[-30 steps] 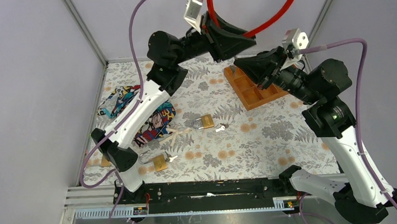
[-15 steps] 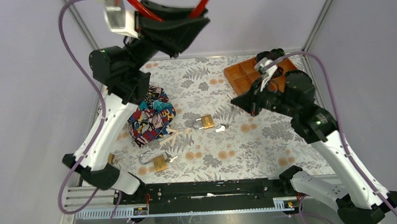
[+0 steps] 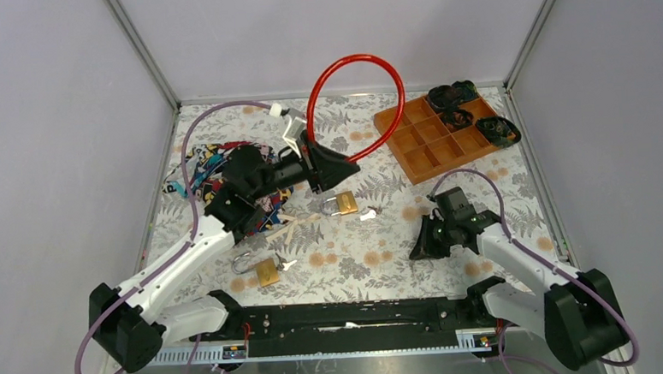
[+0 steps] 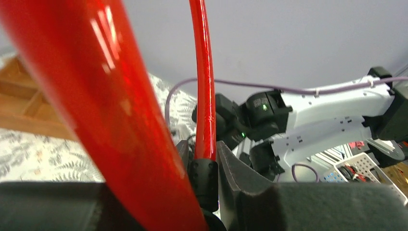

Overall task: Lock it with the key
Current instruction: Place the key at the center of the board, then place the lock at the center of the board.

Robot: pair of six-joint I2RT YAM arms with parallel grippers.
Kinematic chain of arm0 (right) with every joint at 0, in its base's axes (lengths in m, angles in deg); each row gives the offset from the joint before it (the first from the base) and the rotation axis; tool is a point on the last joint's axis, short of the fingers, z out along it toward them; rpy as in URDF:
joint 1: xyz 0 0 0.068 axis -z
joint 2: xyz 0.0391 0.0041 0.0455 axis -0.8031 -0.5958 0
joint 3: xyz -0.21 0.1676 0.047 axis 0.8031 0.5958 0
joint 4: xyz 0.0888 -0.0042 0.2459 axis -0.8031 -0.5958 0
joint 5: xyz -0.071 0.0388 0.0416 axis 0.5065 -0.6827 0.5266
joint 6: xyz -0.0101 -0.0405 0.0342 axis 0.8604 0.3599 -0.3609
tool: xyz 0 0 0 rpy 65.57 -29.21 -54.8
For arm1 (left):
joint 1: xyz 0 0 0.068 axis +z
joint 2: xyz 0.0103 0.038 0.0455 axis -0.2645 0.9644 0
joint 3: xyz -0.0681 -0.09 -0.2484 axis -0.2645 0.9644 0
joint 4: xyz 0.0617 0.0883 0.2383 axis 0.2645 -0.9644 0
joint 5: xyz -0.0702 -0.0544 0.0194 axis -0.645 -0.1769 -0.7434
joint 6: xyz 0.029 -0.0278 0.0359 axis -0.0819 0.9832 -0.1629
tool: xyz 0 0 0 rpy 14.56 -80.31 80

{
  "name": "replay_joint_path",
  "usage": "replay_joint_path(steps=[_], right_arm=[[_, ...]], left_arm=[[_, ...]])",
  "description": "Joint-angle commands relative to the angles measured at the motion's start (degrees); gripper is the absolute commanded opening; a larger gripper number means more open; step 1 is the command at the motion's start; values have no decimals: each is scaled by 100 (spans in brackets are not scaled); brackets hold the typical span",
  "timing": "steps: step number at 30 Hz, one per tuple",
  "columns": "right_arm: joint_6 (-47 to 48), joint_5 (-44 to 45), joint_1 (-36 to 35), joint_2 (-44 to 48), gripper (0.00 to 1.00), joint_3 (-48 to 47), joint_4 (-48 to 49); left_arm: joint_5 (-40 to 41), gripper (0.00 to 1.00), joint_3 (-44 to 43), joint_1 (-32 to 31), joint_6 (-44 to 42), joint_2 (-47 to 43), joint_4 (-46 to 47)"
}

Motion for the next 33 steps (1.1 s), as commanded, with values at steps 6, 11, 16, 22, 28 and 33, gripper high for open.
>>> replay_joint_path(steps=[6, 11, 16, 22, 28, 33], right_arm=[[121, 773, 580, -196, 99, -1119, -696], [758, -49, 375, 1000, 100, -2622, -388], [179, -502, 360, 1300, 100, -2955, 1167], [475, 548, 42, 326, 100, -3530, 1216], [723, 659, -169, -252, 56, -3857, 1052], [503, 2258, -125, -164, 0, -3615, 96]], left_arm=[[335, 0, 1365, -265, -71, -564, 721], [336, 0, 1855, -339, -103, -593, 1063], [276, 0, 2082, -414, -268, -588, 1123], [20, 0, 2217, -674, -570, -674, 1187], [-92, 0, 2256, -723, -561, -676, 1243], [187, 97, 2274, -711, -622, -888, 655]])
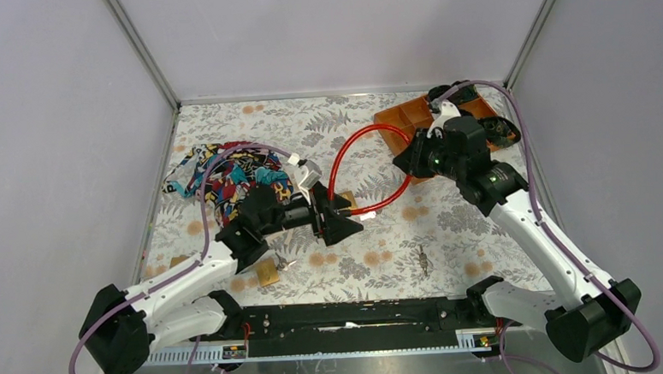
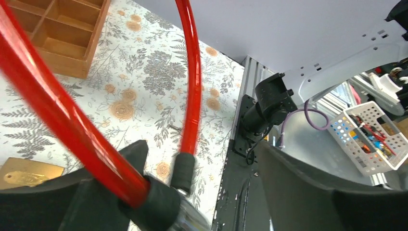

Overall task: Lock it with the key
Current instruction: Place the lock at the center of the board.

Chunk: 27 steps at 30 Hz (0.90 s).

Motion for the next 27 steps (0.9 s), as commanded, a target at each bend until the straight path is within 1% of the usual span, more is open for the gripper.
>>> replay_joint_path(steps=[1, 3, 5, 6, 8, 9, 11, 12, 14, 16, 17, 18, 19, 21, 22, 24, 27], right_arm=[[-58, 1717, 60, 97, 0, -132, -1045], [-129, 1927, 67, -147, 0, 25, -1833], [-328, 1613, 65, -245, 0, 419, -2213], [-456, 1515, 67, -249, 0, 637, -2323], [-671, 1549, 63, -139, 0, 1093, -2451], [-781, 1638, 75, -56, 0, 1310, -2468], [-971, 1737, 92, 99, 0, 1623, -2468], [-1056, 1759, 100, 146, 0, 1735, -2477], [-1241, 1840, 126, 192, 1, 1889, -2565], [-1385, 1985, 152, 235, 20, 2054, -2588], [-1417, 2059, 182, 256, 31, 2113, -2567], [-1454, 2141, 201, 266, 45, 2136, -2539], [-1479, 2232, 208, 252, 58, 2118, -2534], [-1517, 2533, 227, 222, 96, 1993, -2622], [-1544, 2741, 238, 212, 99, 1878, -2712], [-1532, 3064, 239, 227, 100, 1593, -2868], [-1269, 2944, 235, 325, 100, 1281, -2788]], left_arm=[[395, 98, -19, -4, -357, -420, -123], [974, 99, -89, 49, -809, -620, -690], [1488, 98, -194, 194, -1335, -757, -1141], [1575, 98, -264, 306, -1694, -779, -1406], [1486, 98, -495, 516, -2654, -742, -2170], [1314, 98, -676, 598, -3291, -685, -2687], [809, 98, -992, 760, -4829, -508, -4171], [694, 98, -1140, 782, -5590, -404, -5050], [769, 93, -1245, 809, -6895, -227, -6455], [1045, 93, -1090, 929, -7703, -146, -7292], [1181, 93, -971, 994, -8249, -106, -7660], [1320, 94, -845, 1044, -8562, -65, -7929], [1572, 98, -708, 1070, -8860, -19, -8089], [1930, 98, -399, 1110, -9199, 15, -8083], [2068, 98, -268, 1152, -9331, 42, -7968], [2256, 98, -102, 1272, -9499, 154, -7656], [2424, 98, -58, 1473, -9460, 420, -7294]])
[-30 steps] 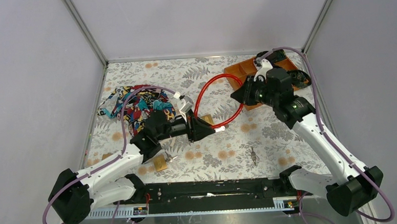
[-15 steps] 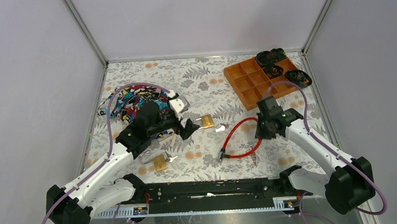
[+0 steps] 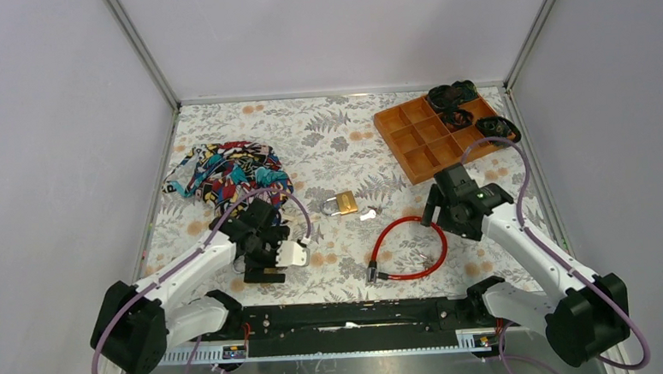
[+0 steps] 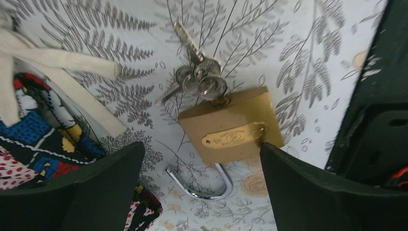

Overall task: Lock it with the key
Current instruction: Place the lock at the center of the board, then pick up the lock from the center of the board.

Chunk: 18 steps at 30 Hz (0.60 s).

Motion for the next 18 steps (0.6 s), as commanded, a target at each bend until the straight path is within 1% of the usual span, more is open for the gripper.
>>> replay_joint_path(steps=[1, 3, 4, 7, 8, 10, 13, 16, 18], right_arm=[[165, 340, 22, 181, 100, -636, 30], [243, 234, 22, 158, 100, -728, 12], [260, 177, 22, 149, 99, -737, 11], [266, 40, 27, 153, 100, -698, 97], [268, -13, 24, 155, 100, -695, 123], [272, -82, 22, 161, 100, -702, 134], [269, -146, 22, 230, 100, -708, 127], [220, -208, 23, 346, 100, -612, 235], [182, -214, 22, 410, 100, -545, 288]], left_arm=[[504, 98, 17, 284, -644, 303, 210], [359, 98, 80, 315, -541, 376, 215], [161, 98, 136, 324, -548, 327, 170], [-715, 98, 267, 321, -806, -59, -77], [-893, 98, 288, 317, -868, -177, -151], [-905, 98, 314, 310, -824, -283, -199], [-698, 98, 327, 308, -302, -186, -201], [-769, 98, 389, 308, 163, -132, -81], [-667, 98, 368, 308, 303, 14, 48]])
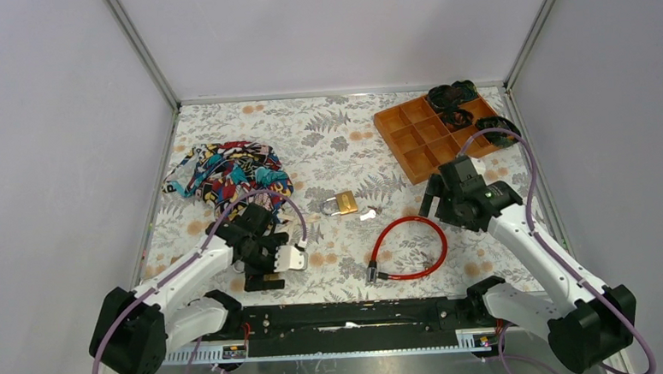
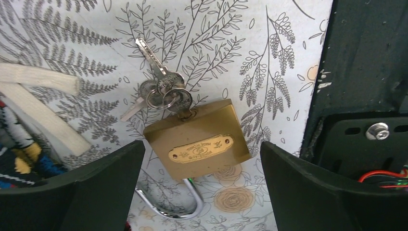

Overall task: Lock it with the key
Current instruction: Pick up the lock from the center of the board.

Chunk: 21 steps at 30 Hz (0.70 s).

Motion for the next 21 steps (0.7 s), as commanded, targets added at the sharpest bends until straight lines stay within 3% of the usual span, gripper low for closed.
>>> replay_joint_path(steps=[1, 6, 11, 18, 21], right_arm=[[-41, -118, 22, 243, 100, 34, 226], [29, -171, 20, 267, 100, 28, 221], [30, -152, 20, 372, 100, 62, 258], [88, -116, 22, 422, 100, -8, 259], [96, -158, 21, 439, 100, -40, 329]], left_arm=[[-18, 98, 51, 32, 507, 270, 152], [62, 99, -130, 32, 812, 878, 144], [164, 98, 270, -1, 1055, 943, 887], [330, 96, 794, -3, -81, -278, 936], [865, 98, 1094, -3, -107, -485, 1358]])
